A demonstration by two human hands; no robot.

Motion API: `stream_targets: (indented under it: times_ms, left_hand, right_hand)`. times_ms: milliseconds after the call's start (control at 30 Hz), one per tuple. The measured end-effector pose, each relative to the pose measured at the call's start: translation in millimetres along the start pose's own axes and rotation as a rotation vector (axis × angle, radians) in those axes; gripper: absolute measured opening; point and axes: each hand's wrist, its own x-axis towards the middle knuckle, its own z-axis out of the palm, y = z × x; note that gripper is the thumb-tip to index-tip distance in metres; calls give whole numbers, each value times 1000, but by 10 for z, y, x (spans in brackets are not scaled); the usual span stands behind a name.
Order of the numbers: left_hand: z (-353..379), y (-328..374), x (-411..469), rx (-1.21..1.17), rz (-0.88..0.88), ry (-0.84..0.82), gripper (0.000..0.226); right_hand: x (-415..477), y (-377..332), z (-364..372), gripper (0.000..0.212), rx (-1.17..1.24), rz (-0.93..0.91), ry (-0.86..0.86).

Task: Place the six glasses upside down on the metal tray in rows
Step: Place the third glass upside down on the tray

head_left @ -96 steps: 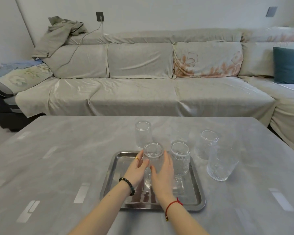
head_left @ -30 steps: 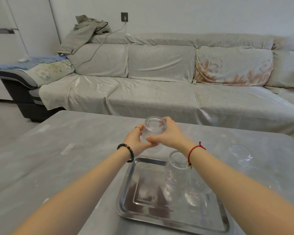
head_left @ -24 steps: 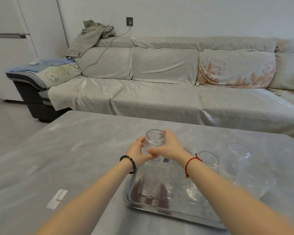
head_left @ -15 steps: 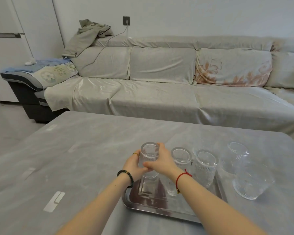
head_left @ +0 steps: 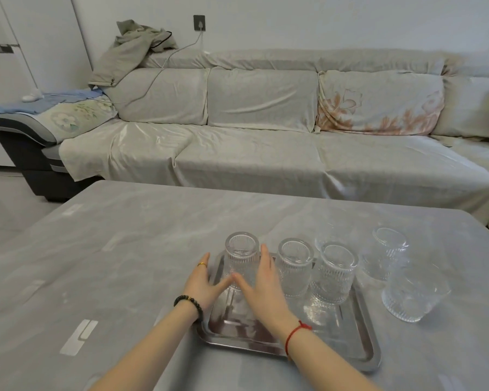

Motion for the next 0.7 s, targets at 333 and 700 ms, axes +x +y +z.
stream_targets:
  times_ms: [333, 700]
  left_hand:
    - [90, -281, -449, -398, -133, 108, 55]
    - [34, -350, -637, -28, 97, 50, 52]
  right_hand:
    - [-277, -3, 237, 63, 463, 296, 31]
    - [-151, -42, -813, 29, 447, 33, 103]
